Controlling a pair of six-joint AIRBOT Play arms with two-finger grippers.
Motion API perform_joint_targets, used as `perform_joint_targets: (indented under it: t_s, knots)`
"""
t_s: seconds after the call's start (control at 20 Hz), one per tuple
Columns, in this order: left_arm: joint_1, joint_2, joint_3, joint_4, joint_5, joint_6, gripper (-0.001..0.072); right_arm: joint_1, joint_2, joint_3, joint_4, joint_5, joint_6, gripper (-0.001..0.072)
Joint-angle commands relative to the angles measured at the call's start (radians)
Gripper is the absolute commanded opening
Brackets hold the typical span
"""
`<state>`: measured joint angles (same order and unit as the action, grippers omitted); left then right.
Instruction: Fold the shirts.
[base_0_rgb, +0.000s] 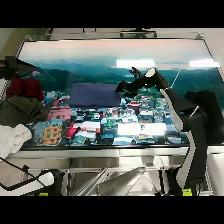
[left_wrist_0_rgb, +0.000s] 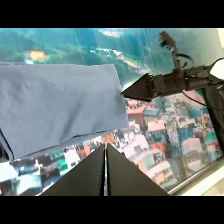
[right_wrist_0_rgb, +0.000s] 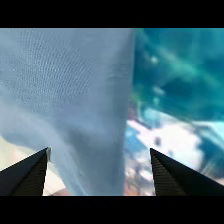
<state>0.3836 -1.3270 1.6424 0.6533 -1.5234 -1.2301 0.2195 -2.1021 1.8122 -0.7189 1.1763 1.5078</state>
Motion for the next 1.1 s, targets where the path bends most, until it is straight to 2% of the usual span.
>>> perform_joint_targets:
  t_s: [0.0,0.2,0.25,0.3,0.4,0.45,0.5,0.65,0.75,1.05]
  knots:
    - [0.001,0.0,0.0,0.0,-0.003,0.015,0.0022,0.034,-0.026,0.0,0.05,-0.047,-0.019,0.0693]
    - [0.001,0.0,0.0,0.001,-0.003,0.029,0.0022,0.069,-0.026,0.001,0.055,-0.111,-0.019,0.0692]
    - [0.001,0.0,0.0,0.001,-0.003,0.029,0.0022,0.076,-0.026,0.0,0.069,-0.119,-0.019,0.0631]
    - [0.001,0.0,0.0,0.001,-0.003,0.03,0.0022,0.082,-0.026,0.001,0.077,-0.124,-0.02,0.044]
    - [0.001,0.0,0.0,0.001,-0.004,0.03,0.0022,0.089,-0.026,0.001,0.087,-0.125,-0.019,0.0141]
    - [0.001,0.0,0.0,0.001,-0.003,0.03,0.0022,0.09,-0.026,0.001,0.1,-0.125,-0.019,0.0053]
    - [0.001,0.0,0.0,0.001,-0.004,0.036,0.0022,0.09,-0.024,0.001,0.115,-0.124,-0.019,0.002]
    - [0.002,0.0,0.0,0.001,-0.004,0.036,0.0022,0.082,0.01,0.001,0.114,-0.122,-0.01,0.0018]
    - [0.001,0.0,0.0,0.0,-0.004,0.036,0.0022,0.045,0.065,0.001,0.113,-0.121,0.041,0.0018]
    - [0.001,0.0,0.0,0.001,-0.005,0.036,0.0022,-0.261,0.333,0.001,0.106,-0.126,0.137,0.0018]
